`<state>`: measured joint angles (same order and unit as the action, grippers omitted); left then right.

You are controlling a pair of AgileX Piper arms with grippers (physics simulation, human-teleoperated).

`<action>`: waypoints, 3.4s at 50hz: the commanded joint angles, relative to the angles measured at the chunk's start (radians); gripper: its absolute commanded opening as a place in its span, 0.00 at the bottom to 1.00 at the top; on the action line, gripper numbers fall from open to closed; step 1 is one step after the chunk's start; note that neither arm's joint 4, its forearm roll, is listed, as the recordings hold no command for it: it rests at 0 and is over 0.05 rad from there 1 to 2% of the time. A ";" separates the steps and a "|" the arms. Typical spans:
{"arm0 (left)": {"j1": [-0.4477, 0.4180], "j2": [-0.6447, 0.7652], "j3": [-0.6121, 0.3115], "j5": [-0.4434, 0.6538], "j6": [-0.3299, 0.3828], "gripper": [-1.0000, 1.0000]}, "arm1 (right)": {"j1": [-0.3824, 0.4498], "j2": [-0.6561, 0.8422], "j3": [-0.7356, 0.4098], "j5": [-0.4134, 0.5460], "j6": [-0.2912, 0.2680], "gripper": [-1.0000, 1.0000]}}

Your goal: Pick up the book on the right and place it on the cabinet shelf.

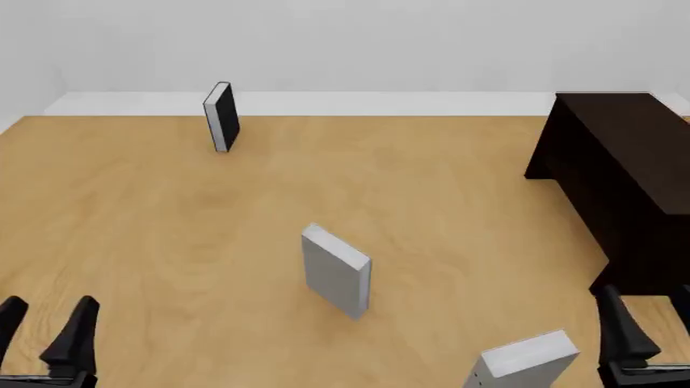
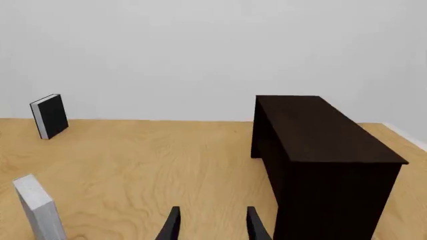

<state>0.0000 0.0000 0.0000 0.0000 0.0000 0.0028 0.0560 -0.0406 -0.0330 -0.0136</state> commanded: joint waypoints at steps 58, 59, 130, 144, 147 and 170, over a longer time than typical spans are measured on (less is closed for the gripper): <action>0.000 0.000 0.000 0.000 0.000 1.00 | 0.307 0.569 -0.862 0.886 -1.186 1.00; 0.000 0.000 0.000 0.000 0.000 1.00 | 0.304 0.583 -0.875 0.907 -1.182 1.00; 0.000 0.000 0.000 0.000 0.000 1.00 | 0.491 0.715 -0.718 1.128 -1.235 1.00; 0.000 0.000 0.000 0.000 0.000 1.00 | 0.531 0.773 -0.702 1.090 -1.196 1.00; 0.000 0.000 0.000 0.000 0.000 1.00 | 0.537 0.786 -0.700 1.080 -1.191 1.00; 0.000 0.000 0.000 0.000 0.000 1.00 | 0.641 0.919 -0.687 1.010 -1.075 1.00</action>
<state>0.0000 0.0000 0.0000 0.0000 0.0000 0.5965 0.9179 -0.7290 1.0025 -1.1472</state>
